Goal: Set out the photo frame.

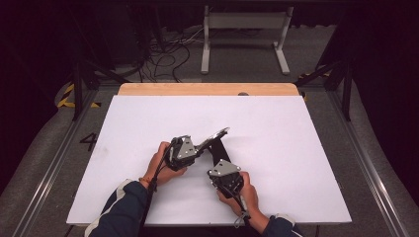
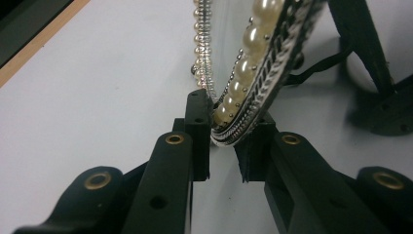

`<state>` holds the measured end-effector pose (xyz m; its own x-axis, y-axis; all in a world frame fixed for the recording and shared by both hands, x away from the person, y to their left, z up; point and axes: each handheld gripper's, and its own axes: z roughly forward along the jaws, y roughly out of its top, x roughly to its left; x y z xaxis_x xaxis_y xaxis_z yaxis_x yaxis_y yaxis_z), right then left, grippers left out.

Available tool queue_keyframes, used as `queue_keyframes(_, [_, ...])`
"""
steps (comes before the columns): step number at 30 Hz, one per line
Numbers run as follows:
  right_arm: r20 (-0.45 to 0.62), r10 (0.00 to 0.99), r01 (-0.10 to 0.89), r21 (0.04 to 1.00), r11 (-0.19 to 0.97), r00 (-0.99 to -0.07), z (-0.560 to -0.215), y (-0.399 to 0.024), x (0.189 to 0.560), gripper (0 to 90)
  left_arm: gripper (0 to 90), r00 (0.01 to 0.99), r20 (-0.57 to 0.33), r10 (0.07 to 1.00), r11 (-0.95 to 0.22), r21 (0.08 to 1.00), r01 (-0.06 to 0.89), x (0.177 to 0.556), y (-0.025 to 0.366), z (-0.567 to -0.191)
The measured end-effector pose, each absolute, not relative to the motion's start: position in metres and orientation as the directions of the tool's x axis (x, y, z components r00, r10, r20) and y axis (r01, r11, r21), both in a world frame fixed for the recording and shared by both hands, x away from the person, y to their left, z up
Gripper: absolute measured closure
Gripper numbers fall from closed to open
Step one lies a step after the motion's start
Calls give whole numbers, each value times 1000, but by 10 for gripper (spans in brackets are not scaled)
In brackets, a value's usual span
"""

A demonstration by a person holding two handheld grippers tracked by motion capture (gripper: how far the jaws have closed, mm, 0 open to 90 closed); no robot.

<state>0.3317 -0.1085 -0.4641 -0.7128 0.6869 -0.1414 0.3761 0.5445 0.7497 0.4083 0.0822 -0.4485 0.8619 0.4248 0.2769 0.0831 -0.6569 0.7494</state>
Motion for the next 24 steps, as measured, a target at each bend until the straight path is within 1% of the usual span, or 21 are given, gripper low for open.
queue_keyframes(11, [-77,719,431,754,495,-691,-463,-131,342,900,763,865,289,409,-665,744,66,408,79,-448])
queue_keyframes(24, [-64,743,456,753,474,-666,-462,-149,350,900,732,878,282,387,-660,750,50,404,72,-446])
